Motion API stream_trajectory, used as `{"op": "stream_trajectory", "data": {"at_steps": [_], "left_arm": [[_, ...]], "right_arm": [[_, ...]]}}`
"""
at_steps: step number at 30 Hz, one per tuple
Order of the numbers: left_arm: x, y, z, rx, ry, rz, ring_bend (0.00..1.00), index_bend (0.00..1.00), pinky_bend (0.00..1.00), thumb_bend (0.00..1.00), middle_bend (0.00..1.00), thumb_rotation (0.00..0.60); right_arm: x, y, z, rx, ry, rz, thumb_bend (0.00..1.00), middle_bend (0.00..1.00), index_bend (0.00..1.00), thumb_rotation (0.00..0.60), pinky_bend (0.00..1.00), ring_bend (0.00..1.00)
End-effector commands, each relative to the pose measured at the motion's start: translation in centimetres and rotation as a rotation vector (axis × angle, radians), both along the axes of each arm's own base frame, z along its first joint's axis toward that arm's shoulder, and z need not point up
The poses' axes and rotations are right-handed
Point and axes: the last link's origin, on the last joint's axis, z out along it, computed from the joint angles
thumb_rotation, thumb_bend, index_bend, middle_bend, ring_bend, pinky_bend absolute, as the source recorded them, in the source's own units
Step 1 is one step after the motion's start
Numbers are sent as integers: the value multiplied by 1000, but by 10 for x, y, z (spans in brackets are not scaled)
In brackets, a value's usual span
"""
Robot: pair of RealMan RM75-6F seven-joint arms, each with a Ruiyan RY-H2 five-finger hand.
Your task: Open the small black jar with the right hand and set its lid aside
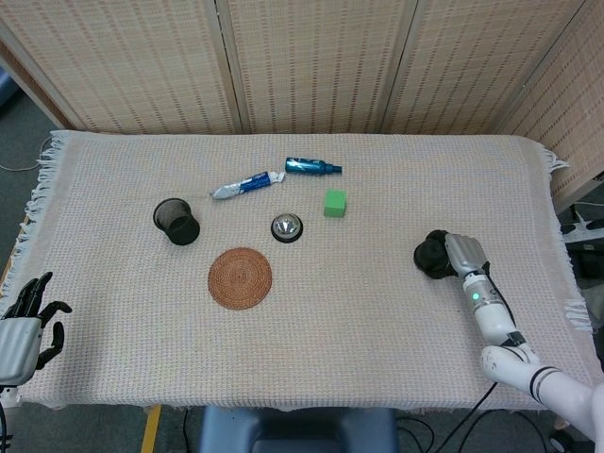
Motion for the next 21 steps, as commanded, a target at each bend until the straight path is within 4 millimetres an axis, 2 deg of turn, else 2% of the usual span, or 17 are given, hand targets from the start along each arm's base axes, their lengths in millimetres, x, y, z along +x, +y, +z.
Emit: {"op": "stream_trajectory", "data": {"at_steps": [1, 5, 8, 14, 18, 21], "left_arm": [[0, 0, 0, 0, -1, 0, 1, 421, 322, 625, 0, 600], [0, 0, 0, -3, -1, -1, 1, 423, 322, 625, 0, 600], [0, 0, -1, -8, -2, 1, 1, 424, 322, 625, 0, 600], [1, 0, -2, -10, -3, -2, 1, 424, 322, 624, 0, 600], [1, 0, -2, -12, -4, -3, 1, 426, 322, 625, 0, 600], [1, 0, -3, -15, -3, -2, 1, 426, 322, 626, 0, 600]], "right_arm": [[-4, 2, 0, -22, 24, 9, 159, 500, 509, 600, 776, 624], [-6, 4, 3, -63, 43, 25, 197, 571, 613, 600, 847, 698], [3, 10, 7, -137, 17, 103, 219, 592, 644, 600, 865, 718], [37, 39, 26, -334, -155, 448, 224, 606, 666, 600, 874, 729], [46, 60, 39, -431, -223, 621, 224, 614, 674, 600, 879, 733], [44, 68, 45, -459, -179, 697, 224, 621, 683, 600, 885, 743]]}}
